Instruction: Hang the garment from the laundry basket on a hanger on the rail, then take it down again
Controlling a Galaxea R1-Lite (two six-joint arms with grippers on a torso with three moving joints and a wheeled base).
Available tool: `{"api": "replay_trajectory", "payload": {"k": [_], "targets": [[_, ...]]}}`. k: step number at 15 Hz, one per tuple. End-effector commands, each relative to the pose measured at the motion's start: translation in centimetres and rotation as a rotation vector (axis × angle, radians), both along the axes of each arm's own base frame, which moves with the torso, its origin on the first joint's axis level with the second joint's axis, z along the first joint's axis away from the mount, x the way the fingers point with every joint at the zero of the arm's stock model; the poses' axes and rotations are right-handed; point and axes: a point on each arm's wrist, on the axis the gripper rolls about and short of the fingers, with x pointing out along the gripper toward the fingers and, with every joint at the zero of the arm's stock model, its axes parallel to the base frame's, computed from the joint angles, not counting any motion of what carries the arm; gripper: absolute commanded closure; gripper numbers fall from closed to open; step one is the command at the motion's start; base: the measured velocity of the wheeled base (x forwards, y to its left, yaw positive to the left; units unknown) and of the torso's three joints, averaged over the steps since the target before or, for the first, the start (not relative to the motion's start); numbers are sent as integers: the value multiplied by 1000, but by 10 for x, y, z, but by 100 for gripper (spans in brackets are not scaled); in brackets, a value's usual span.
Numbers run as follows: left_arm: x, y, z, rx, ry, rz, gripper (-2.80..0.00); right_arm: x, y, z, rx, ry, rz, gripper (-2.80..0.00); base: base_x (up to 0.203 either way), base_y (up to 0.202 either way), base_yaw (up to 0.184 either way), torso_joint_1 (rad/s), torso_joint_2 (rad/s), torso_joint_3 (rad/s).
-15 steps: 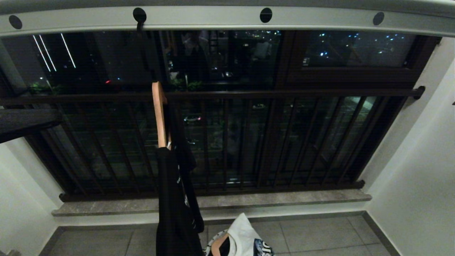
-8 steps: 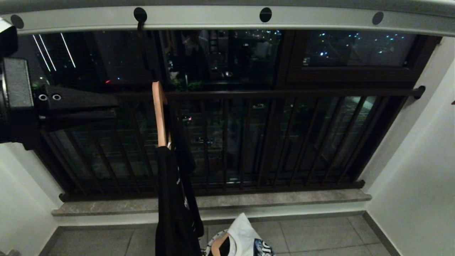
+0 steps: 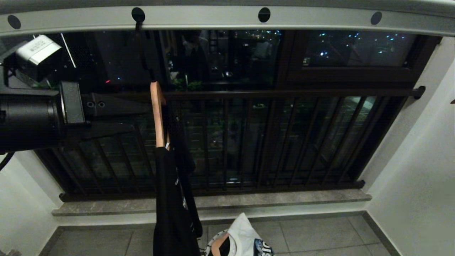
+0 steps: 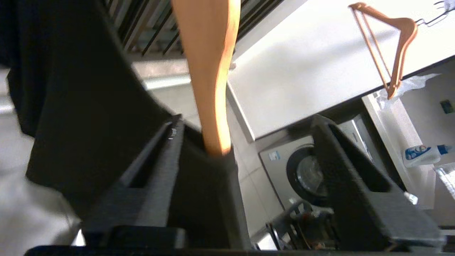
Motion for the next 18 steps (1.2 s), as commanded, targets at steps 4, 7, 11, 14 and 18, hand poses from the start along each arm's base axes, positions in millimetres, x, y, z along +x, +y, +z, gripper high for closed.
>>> {"api": "replay_trajectory", "payload": {"k": [4,7,11,14,18], "targets": [[35,-11,-23,6,15,-3,-280,0,0,0,1,1,0,0,0,0,0,0,0,0],[52,-16,-27,-8,-19,-7,-280,0,0,0,1,2,0,0,0,0,0,0,0,0],[71,-33,-37,-17,-42,-52,-280,0,0,0,1,1,0,0,0,0,0,0,0,0],[79,-43,-39,-29,-78,-78,-280,0,0,0,0,2,0,0,0,0,0,0,0,0],[90,-54,-44,-45,-118,-101,-280,0,0,0,1,2,0,0,0,0,0,0,0,0]]}}
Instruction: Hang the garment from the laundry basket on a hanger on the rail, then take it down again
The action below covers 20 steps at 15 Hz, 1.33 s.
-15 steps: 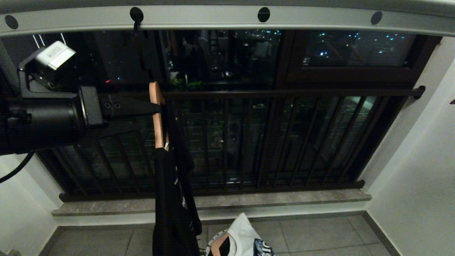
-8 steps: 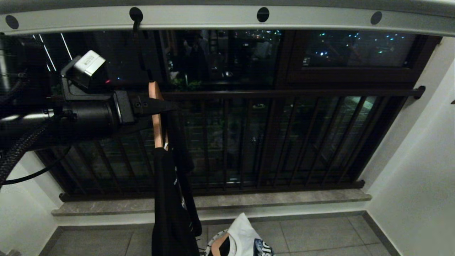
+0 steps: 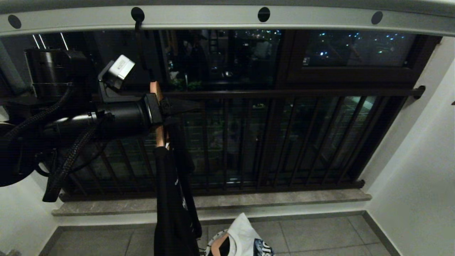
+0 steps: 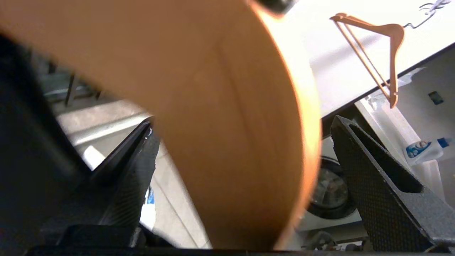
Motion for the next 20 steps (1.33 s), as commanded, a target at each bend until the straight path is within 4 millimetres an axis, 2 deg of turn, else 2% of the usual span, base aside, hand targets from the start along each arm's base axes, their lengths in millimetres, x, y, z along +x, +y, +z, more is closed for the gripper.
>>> {"api": "replay_trajectory", "payload": {"k": [1,2,20], "targets": [[6,-5,-7,4,17,-10,-280,0,0,0,0,1,0,0,0,0,0,0,0,0],[6,-5,-6,3,15,-10,0,0,0,0,0,1,0,0,0,0,0,0,0,0],[-1,-4,3,-15,-33,-17,0,0,0,0,0,1,0,0,0,0,0,0,0,0]]}}
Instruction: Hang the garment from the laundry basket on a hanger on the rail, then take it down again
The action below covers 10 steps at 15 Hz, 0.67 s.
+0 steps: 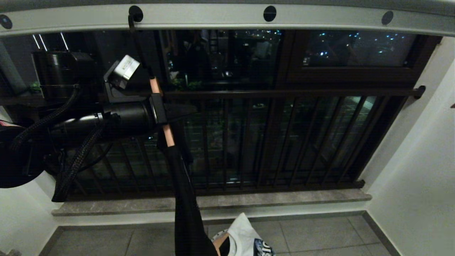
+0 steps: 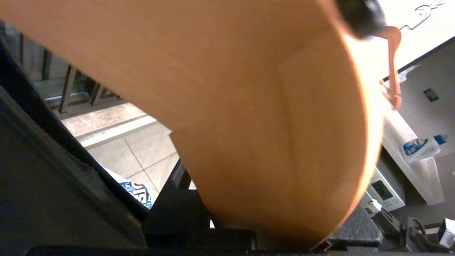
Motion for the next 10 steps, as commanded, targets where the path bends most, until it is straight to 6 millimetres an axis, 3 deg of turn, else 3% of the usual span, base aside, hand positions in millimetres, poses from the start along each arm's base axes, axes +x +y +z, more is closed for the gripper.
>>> {"api": "replay_trajectory", "payload": {"k": [1,10], "targets": [[-3,1,3,-7,-11,-3,0,0,0,0,0,1,0,0,0,0,0,0,0,0],[-23,1,26,-36,-78,-30,0,0,0,0,-1,1,0,0,0,0,0,0,0,0]]}}
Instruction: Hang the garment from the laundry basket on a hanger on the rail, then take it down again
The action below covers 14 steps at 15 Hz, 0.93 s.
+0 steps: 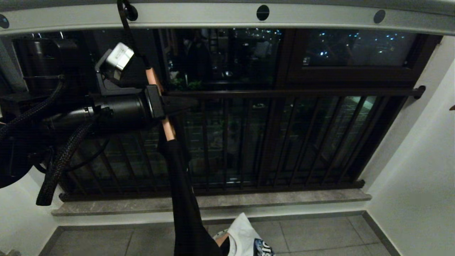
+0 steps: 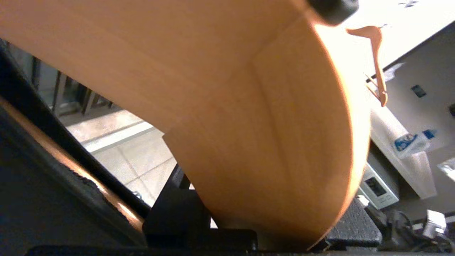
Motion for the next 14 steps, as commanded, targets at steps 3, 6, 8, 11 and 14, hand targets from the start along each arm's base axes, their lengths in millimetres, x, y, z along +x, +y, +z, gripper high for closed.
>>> {"api": "replay_trajectory", "payload": {"k": [3,6,8,11,14], "targets": [[-24,2,22,-35,-68,-32,0,0,0,0,1,1,0,0,0,0,0,0,0,0],[-46,1,40,-48,-91,-72,0,0,0,0,1,3,0,0,0,0,0,0,0,0],[-63,2,52,-47,-89,-96,0,0,0,0,1,1,0,0,0,0,0,0,0,0],[-87,12,64,-31,-54,-108,0,0,0,0,1,1,0,0,0,0,0,0,0,0],[-107,23,69,-22,-38,-107,0,0,0,0,1,3,0,0,0,0,0,0,0,0]]}}
